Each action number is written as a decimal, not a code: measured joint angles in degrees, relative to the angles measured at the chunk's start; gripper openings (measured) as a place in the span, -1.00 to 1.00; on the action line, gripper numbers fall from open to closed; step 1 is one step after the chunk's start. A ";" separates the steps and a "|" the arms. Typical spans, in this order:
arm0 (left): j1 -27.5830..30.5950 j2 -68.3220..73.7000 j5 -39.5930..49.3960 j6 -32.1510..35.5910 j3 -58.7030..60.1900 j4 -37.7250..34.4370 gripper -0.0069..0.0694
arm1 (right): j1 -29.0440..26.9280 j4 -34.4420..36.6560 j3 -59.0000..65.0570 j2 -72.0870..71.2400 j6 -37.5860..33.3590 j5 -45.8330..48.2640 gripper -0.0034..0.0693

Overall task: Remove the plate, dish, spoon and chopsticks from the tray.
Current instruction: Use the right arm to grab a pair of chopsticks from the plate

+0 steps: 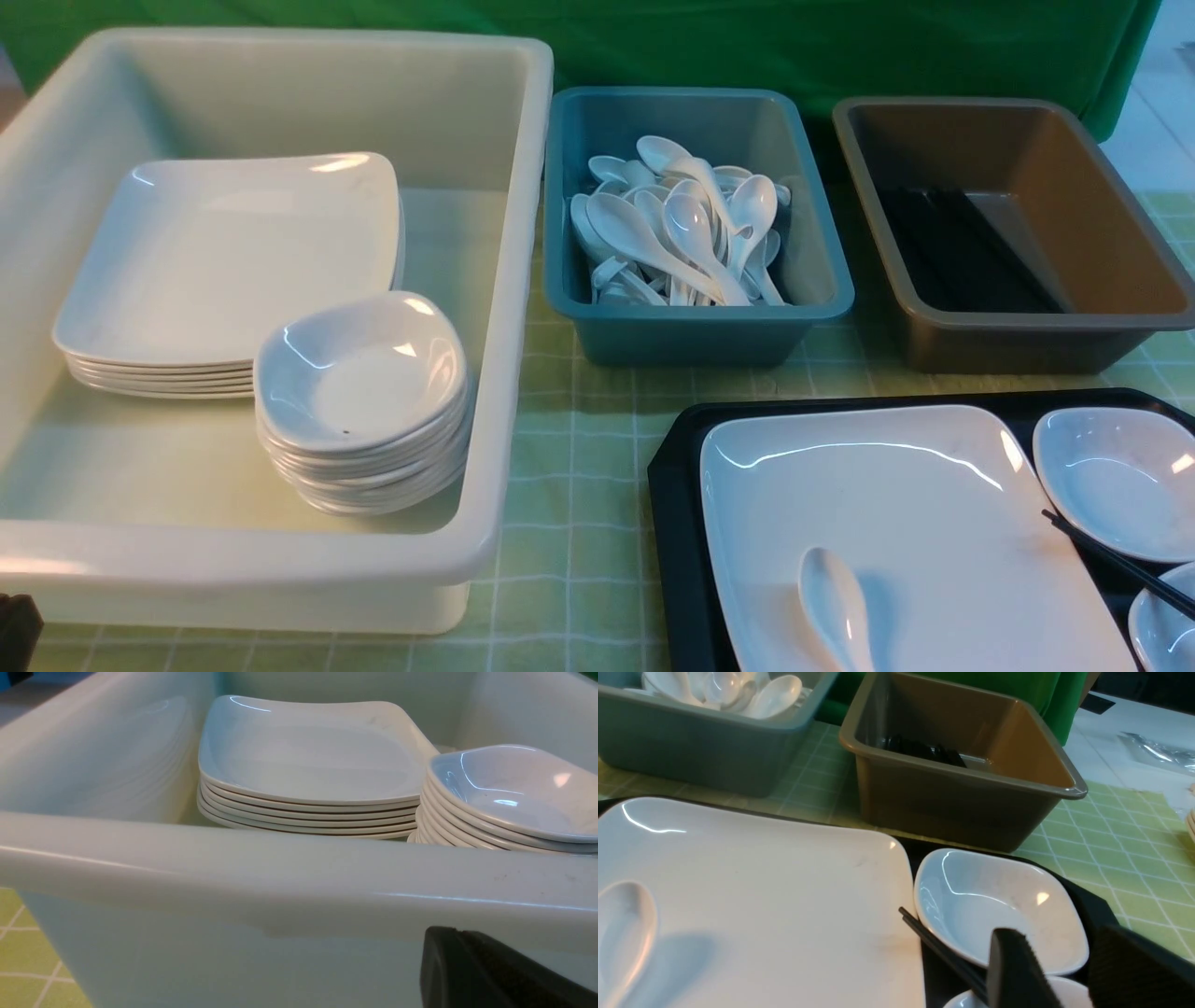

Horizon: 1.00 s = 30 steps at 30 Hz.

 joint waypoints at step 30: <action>0.00 0.00 0.00 0.01 0.00 0.00 -0.82 | 0.00 -1.11 -34.49 17.51 22.55 22.59 -0.87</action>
